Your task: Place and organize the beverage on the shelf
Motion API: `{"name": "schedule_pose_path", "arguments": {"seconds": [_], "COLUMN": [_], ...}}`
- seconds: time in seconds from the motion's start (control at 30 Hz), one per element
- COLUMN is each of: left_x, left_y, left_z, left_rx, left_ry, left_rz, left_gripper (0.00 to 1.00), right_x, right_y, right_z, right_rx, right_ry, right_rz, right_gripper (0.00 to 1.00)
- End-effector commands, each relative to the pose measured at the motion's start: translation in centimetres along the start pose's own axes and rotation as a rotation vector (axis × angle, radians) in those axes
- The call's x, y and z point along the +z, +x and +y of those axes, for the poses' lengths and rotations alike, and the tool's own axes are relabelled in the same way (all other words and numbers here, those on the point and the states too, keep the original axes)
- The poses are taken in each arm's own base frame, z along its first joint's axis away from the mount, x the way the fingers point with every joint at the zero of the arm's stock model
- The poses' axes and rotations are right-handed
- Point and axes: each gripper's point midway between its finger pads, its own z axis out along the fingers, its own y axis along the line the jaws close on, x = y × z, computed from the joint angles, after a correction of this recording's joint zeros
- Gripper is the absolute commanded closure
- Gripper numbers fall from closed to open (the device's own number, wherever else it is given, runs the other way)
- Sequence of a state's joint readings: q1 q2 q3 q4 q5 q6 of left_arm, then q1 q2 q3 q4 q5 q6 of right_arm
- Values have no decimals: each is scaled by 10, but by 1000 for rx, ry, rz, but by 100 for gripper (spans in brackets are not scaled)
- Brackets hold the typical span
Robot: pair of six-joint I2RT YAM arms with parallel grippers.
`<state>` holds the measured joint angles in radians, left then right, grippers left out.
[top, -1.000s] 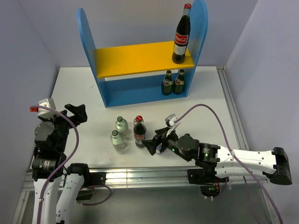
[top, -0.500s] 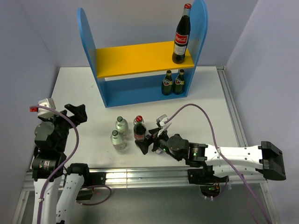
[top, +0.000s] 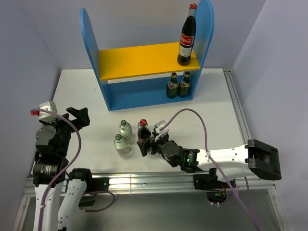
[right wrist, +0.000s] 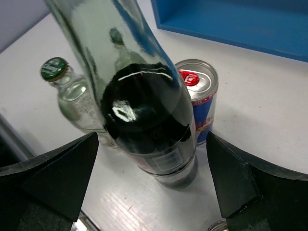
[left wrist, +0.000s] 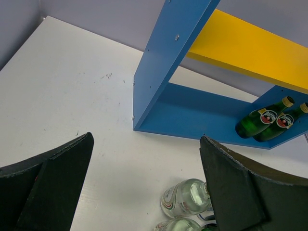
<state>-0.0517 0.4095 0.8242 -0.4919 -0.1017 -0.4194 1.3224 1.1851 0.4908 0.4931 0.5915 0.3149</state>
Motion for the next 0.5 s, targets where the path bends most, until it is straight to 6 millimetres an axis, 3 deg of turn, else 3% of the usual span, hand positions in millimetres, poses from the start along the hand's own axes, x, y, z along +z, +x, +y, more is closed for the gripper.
{"name": "schedule_pose_path", "arguments": {"seconds": [0.0,0.2,0.47], "left_x": [-2,-3,-2], "left_y": [-10,-10,-9], "left_z": [-4,-4,-4], "left_rx": [10,12,10], "left_ry": [20,20,23], "left_rz": [-34,-35,-34], "left_gripper": [1,1,1], "right_x": [8,17,31], "right_y": [-16,-11,-5], "right_z": [-2,-12,-12], "right_rx": [20,3,-24], "right_ry": [51,134,180], "right_rz": [-95,-133,-151], "right_gripper": [0,0,0]}}
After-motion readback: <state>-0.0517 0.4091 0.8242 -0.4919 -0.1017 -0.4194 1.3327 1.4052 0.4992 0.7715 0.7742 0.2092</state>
